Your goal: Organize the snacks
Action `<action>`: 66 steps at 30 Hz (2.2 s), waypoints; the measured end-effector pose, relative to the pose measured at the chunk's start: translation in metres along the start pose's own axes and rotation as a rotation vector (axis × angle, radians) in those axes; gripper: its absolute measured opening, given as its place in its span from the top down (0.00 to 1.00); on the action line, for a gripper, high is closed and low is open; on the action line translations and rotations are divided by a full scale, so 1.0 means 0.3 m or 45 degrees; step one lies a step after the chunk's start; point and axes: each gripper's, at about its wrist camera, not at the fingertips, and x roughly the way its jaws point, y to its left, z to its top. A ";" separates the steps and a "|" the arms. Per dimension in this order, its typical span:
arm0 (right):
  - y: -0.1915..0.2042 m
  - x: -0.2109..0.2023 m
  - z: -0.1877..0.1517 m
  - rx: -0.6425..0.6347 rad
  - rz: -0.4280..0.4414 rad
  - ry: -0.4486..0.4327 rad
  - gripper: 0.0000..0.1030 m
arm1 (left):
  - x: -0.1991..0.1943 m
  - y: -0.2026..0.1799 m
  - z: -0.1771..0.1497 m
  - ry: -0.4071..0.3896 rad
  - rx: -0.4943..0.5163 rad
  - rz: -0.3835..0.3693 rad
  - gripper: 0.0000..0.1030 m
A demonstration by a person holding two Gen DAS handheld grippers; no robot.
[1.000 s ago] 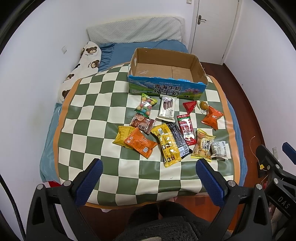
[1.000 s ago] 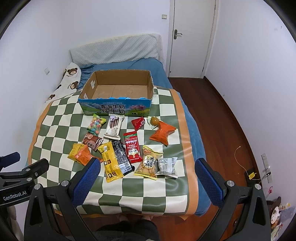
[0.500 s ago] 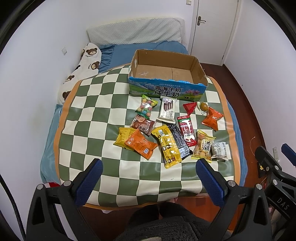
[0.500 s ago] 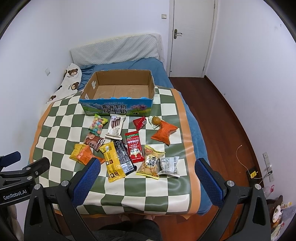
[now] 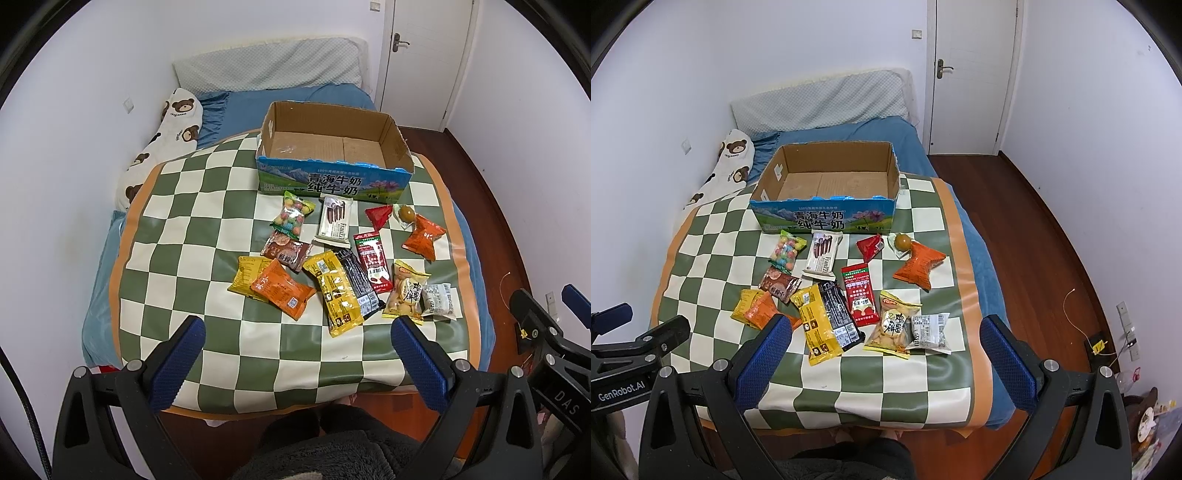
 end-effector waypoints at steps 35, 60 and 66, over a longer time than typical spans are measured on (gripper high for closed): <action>-0.003 0.008 0.002 0.010 0.031 0.014 0.00 | 0.003 -0.006 0.017 0.000 -0.032 0.015 0.00; -0.166 1.104 -0.093 0.250 0.231 0.650 0.29 | 1.175 -0.171 0.102 0.838 -0.309 -0.221 0.12; -0.164 1.246 -0.167 0.287 0.242 0.763 0.37 | 1.305 -0.237 0.071 0.880 -0.308 -0.155 0.12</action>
